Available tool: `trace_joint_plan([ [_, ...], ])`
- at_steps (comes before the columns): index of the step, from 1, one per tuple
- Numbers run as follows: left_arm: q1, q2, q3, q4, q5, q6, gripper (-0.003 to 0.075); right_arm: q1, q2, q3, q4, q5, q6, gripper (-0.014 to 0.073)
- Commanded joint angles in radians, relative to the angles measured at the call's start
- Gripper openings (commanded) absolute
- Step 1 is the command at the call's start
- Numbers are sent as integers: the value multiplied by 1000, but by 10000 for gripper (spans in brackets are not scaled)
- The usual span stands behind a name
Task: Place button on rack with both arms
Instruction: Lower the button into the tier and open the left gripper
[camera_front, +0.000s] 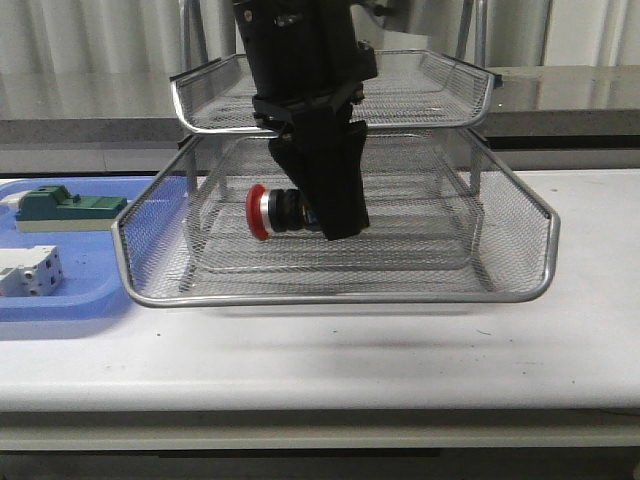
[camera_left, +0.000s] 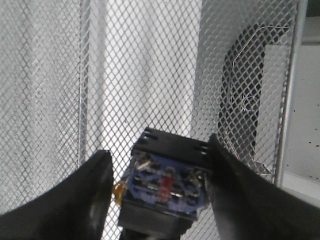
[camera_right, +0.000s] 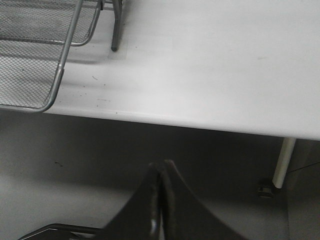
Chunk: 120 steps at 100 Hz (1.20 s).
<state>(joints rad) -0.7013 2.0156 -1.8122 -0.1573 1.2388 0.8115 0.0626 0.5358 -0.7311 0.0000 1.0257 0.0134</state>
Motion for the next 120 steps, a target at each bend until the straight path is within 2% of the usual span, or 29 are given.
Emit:
trace_joint_plan([
  [1,-7,-58,-26,-20,42,-12,464,0,2,-34,-6,-53,-3,-71],
  [28,-7,-74,-26,-20,42,-16,472,0,2,-34,-6,-53,-3,-71],
  [49,-5,-138,-26,-12,42,-94,472,0,2,-34,-6,-53,-3,-71],
  [69,7,-239,-26,81,42,-190,472,0,2,-34,-6,-53,-3,-71],
  [99,171,-408,-18,92,42,-298,472,0,2,-34,-6,-53,-3,-71],
  [120,334,-559,106,90,42,-305,472,0,2,-34,-6,-53,-3,-71],
])
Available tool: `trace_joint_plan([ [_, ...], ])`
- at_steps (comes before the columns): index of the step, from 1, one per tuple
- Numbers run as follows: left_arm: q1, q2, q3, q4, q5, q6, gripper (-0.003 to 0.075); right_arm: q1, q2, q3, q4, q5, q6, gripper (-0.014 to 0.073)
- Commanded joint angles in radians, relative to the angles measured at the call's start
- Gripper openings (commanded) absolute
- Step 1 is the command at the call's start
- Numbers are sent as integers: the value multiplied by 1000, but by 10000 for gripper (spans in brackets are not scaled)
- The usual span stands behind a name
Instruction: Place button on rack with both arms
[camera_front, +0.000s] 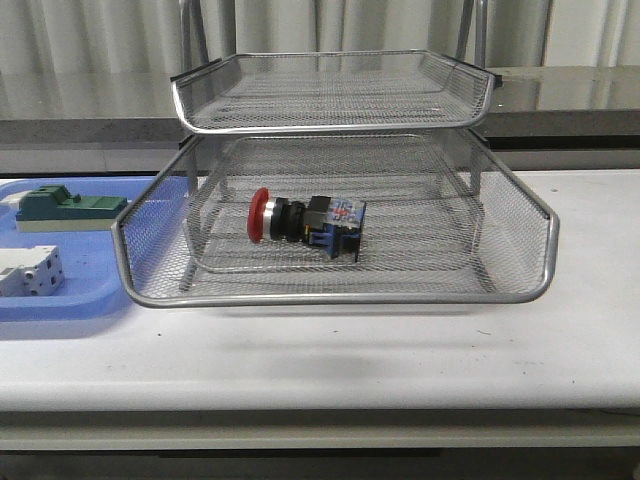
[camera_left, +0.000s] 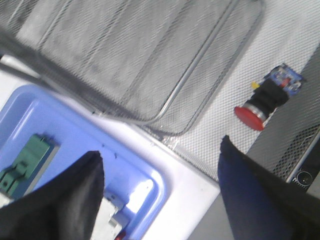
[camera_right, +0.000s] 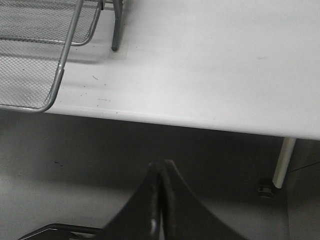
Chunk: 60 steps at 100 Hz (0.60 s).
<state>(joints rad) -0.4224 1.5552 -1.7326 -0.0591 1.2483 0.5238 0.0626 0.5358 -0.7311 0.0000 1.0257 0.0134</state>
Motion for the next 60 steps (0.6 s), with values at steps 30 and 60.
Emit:
trace_joint_plan([
  [30,272,-377,344,-89,-143,-33,472,0,2,-34,-6,-53,-3,-71],
  [60,304,-716,707,-199,-457,-35,472,0,2,-34,-6,-53,-3,-71],
])
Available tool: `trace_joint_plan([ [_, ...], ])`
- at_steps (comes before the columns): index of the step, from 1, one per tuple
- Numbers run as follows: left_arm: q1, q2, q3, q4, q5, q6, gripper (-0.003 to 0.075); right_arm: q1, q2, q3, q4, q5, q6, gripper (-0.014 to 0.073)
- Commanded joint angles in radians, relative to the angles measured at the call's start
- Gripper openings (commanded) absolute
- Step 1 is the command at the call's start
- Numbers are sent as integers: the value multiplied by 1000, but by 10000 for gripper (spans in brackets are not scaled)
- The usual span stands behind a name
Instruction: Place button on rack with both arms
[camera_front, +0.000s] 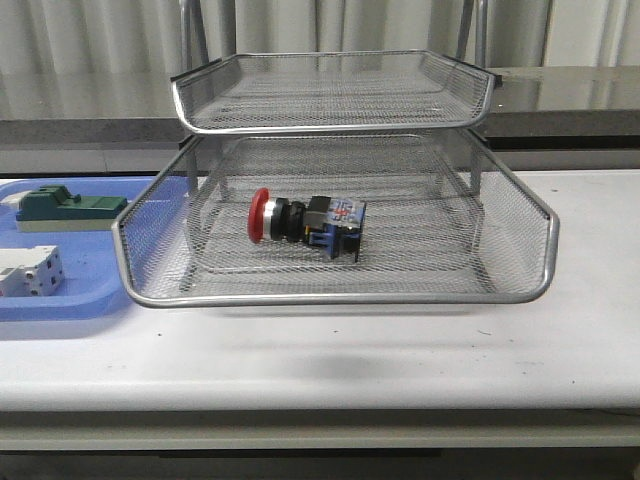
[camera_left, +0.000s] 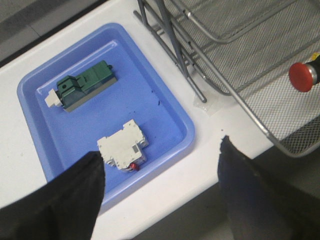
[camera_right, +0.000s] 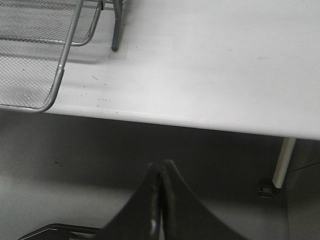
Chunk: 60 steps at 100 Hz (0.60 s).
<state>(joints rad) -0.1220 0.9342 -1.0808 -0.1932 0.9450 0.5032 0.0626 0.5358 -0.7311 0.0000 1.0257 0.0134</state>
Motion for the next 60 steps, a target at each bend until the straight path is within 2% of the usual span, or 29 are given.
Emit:
trace_joint_plan([
  [1,4,-104,64,-68,-162,-15,472,0,2,-34,-6,-53,-3,-71],
  [20,4,-334,276,-104,-379,-15,472,0,2,-34,-6,-53,-3,-71],
  [34,4,-479,408,-161,-483,-15,472,0,2,-34,-6,-53,-3,-71],
  [47,4,-593,524,-225,-584,-15,472,0,2,-34,-6,-53,-3,-71],
  [60,4,-668,632,-277,-745,-15,461,0,2,-34,-6,-53,-3,-71],
])
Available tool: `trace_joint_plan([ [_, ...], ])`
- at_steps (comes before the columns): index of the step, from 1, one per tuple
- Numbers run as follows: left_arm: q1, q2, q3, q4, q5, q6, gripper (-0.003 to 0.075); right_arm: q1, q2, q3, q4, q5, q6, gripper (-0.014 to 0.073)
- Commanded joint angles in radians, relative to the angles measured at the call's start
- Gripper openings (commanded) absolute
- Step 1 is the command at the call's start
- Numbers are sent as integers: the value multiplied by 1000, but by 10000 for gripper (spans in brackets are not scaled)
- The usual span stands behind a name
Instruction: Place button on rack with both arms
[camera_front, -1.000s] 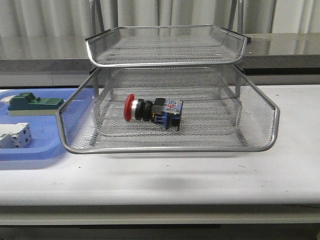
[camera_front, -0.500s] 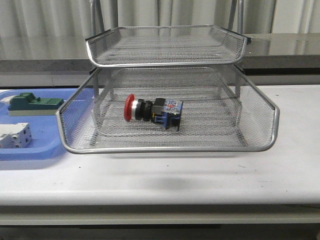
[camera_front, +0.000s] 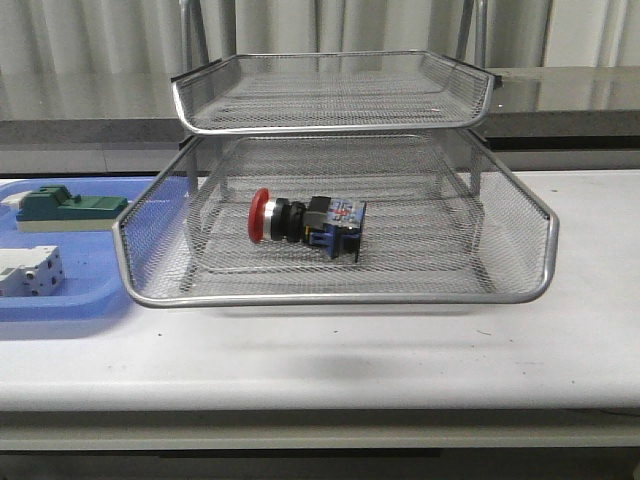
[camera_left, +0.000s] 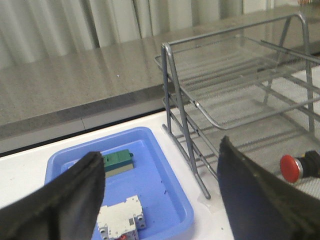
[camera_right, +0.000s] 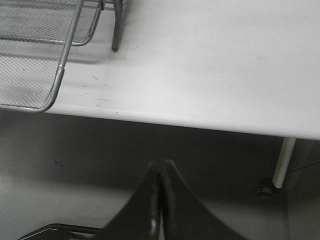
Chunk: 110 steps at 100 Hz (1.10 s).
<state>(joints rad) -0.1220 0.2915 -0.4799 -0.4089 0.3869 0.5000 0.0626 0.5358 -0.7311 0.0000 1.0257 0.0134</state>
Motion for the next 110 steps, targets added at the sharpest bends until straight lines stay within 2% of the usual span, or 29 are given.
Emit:
trace_joint_plan([
  [1,4,-28,36,-68,-196,-12,458,0,2,-34,-6,-53,-3,-71],
  [14,4,-42,108,-102,-345,-12,428,0,2,-34,-6,-53,-3,-71],
  [26,4,-42,145,-113,-405,-12,415,0,2,-34,-6,-53,-3,-71],
  [40,4,-42,173,-113,-413,-12,377,0,2,-34,-6,-53,-3,-71],
  [52,4,-42,197,-113,-413,-12,314,0,2,-34,-6,-53,-3,-71],
  [95,4,-42,219,-113,-413,-12,-17,0,2,-34,-6,-53,-3,-71],
  [110,4,-42,219,-111,-413,-12,-20,0,2,-34,-6,-53,-3,-71],
])
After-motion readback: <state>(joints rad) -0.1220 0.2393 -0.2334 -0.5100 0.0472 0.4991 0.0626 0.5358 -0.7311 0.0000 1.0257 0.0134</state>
